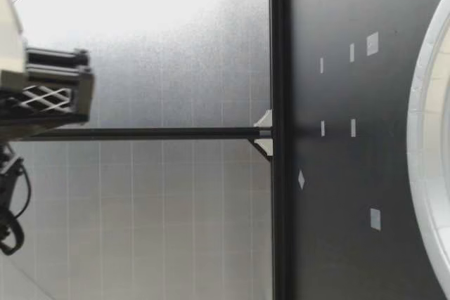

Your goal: Pick up the fork and place it on the plate.

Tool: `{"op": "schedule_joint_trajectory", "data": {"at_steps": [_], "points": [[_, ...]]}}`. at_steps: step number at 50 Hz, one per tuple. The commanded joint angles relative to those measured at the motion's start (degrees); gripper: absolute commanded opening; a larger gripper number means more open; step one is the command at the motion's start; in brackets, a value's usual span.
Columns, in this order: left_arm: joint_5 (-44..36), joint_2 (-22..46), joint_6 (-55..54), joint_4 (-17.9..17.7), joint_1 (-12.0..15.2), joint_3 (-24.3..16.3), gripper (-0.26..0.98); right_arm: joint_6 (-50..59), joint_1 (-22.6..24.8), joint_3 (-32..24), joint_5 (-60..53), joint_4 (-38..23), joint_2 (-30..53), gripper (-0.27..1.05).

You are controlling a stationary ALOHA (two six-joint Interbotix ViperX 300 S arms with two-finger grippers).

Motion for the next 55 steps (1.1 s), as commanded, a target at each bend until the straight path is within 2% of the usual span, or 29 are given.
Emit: {"op": "schedule_joint_trajectory", "data": {"at_steps": [1, 8, 16, 26, 41, 55], "points": [[0.18, -1.49, 0.35, -0.35, 0.62, -0.53, 0.10, 0.09, -0.35, -0.62, -0.70, 0.62, 0.26, 0.73], [0.00, -1.05, 0.53, -0.35, 0.70, -0.35, 0.10, 0.09, -0.35, -0.35, -0.79, 1.05, 0.62, 0.70], [0.18, -0.53, 0.53, -0.53, 0.70, -0.53, 0.10, -0.18, -0.35, -0.35, -0.88, 1.14, 0.70, 0.61], [0.79, 0.35, 0.53, -2.20, 0.70, -0.97, 0.10, -0.18, -0.44, -0.35, -0.88, 1.41, 2.11, 0.55], [1.23, 0.88, 0.53, -2.29, 0.70, -1.58, 0.10, 0.00, -1.23, -0.35, -1.41, 1.76, 6.68, 0.25], [1.32, 0.70, 1.76, -2.20, 0.70, -1.23, 0.11, 0.18, -1.23, 0.26, -1.76, 3.52, 5.19, 0.24]]}}
